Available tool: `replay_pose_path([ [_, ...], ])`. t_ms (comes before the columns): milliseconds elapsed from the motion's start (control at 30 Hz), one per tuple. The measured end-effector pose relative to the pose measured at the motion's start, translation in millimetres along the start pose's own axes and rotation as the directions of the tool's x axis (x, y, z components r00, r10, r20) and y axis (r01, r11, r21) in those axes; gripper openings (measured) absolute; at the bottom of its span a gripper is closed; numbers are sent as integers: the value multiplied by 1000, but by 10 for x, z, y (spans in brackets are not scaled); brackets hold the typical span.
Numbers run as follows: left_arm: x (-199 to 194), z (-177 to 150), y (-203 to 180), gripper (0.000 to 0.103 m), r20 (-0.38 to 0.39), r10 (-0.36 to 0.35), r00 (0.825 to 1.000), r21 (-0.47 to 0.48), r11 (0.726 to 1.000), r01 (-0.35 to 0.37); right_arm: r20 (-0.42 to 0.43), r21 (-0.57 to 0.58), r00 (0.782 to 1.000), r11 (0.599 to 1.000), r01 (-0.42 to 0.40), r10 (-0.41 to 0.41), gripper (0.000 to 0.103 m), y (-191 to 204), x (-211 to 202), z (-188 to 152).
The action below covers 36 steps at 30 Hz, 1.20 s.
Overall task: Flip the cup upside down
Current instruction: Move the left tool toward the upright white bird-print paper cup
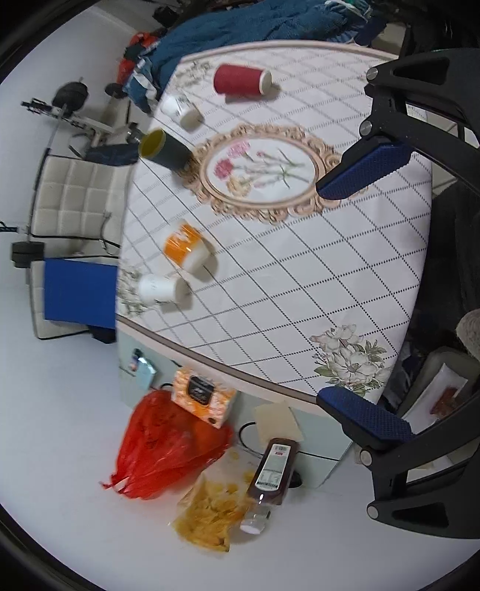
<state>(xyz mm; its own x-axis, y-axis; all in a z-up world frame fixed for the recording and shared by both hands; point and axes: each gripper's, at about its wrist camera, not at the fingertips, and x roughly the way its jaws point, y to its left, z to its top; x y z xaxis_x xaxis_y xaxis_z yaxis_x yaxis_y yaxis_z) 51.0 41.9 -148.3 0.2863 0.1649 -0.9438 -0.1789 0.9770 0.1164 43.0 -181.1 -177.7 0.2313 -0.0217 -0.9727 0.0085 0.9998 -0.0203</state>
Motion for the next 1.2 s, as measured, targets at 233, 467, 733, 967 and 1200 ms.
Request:
replay_pose_path([
  [233,561,333,90,103,-78,15,997,24,1000,-13,-135,14,991,1000,19,-17,103,199,720,135],
  [467,1059,930,183,103,-110,19,994,50,999,-13,-213,63,977,997,45,-31,103,380,1177,431],
  [733,1611,1607,241,103,-135,29,990,53,998,-22,-259,102,963,990,100,-71,103,495,1634,839],
  [967,2250,2155,224,103,-169,64,984,89,995,-50,-276,108,953,981,163,-128,103,526,1940,1179],
  [1200,2724,2503,200,103,-227,23,974,91,996,-2,-287,106,942,972,210,-172,103,566,2152,1447],
])
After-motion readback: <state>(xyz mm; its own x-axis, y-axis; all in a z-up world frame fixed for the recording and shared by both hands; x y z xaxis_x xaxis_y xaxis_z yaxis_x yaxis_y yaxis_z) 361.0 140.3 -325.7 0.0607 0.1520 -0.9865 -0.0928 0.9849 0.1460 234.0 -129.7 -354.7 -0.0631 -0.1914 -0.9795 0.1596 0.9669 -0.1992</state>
